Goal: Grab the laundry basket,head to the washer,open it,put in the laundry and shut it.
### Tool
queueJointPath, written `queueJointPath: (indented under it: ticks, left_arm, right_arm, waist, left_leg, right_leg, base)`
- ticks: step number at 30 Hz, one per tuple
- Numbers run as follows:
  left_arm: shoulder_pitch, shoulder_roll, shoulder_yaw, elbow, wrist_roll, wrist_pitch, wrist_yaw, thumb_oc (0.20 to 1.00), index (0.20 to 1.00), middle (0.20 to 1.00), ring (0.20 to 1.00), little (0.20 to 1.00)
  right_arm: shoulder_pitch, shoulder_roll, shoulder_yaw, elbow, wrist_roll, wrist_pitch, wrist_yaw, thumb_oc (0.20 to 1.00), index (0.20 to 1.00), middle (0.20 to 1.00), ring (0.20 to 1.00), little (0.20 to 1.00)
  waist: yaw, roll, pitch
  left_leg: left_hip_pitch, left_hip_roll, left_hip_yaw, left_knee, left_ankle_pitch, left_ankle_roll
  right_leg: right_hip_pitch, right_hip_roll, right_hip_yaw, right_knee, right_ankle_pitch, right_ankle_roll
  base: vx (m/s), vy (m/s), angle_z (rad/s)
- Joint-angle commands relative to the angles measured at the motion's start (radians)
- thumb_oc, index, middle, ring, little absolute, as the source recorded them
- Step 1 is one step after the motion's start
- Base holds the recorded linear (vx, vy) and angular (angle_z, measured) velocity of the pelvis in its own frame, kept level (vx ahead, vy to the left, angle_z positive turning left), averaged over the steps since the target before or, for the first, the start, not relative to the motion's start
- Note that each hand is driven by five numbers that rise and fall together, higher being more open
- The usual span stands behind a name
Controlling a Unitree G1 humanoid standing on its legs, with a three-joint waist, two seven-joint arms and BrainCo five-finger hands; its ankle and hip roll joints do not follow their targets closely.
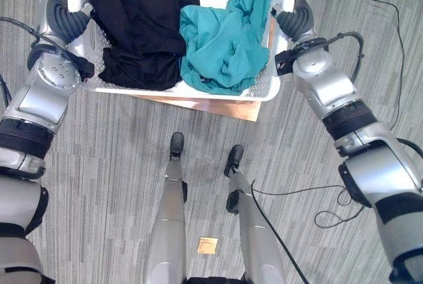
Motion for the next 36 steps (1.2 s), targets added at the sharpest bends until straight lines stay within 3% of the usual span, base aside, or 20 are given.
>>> queueJointPath:
  ticks: [1,19,31,36]
  left_arm:
    - [0.001,0.016,-0.058,-0.061,0.133,-0.058,-0.037,0.200,0.200,0.200,0.200,0.200]
    - [0.001,0.028,-0.101,-0.092,0.160,-0.093,-0.046,0.200,0.200,0.200,0.200,0.200]
    - [0.129,0.004,-0.063,-0.225,0.160,-0.126,-0.096,0.200,0.200,0.200,0.200,0.200]
    - [0.182,-0.036,-0.044,-0.287,0.172,-0.131,-0.114,0.200,0.200,0.200,0.200,0.200]
  right_arm:
    - [0.004,0.016,0.007,-0.087,-0.012,-0.035,0.059,0.200,0.200,0.200,0.200,0.200]
    - [0.069,-0.056,-0.064,-0.291,0.103,-0.116,0.016,0.200,0.200,0.200,0.200,0.200]
    - [0.248,-0.203,-0.129,-0.502,0.174,-0.165,0.052,0.200,0.200,0.200,0.200,0.200]
    - [0.367,-0.253,-0.174,-0.576,0.192,-0.175,0.072,0.200,0.200,0.200,0.200,0.200]
  waist:
    - [-0.009,-0.019,0.015]
    - [-0.016,-0.004,0.006]
    - [-0.044,0.037,-0.051]
    - [-0.060,0.037,-0.079]
  left_leg:
    - [0.000,-0.002,-0.060,0.107,-0.193,0.025]
    - [0.069,0.025,-0.057,0.010,-0.137,0.007]
    - [0.235,0.074,-0.057,-0.193,-0.030,-0.029]
    - [0.284,0.081,-0.044,-0.183,-0.046,-0.023]
  right_leg:
    - [0.139,-0.107,-0.040,-0.068,-0.013,0.101]
    - [0.140,-0.099,-0.043,-0.042,-0.035,0.098]
    - [0.186,-0.071,-0.076,0.018,-0.121,0.078]
    - [0.209,-0.065,-0.061,0.052,-0.151,0.067]
  base:
    - [0.00,0.000,0.00]
    - [0.00,-0.023,-0.01]
    - [0.04,-0.100,0.00]
    - [0.05,-0.053,0.00]
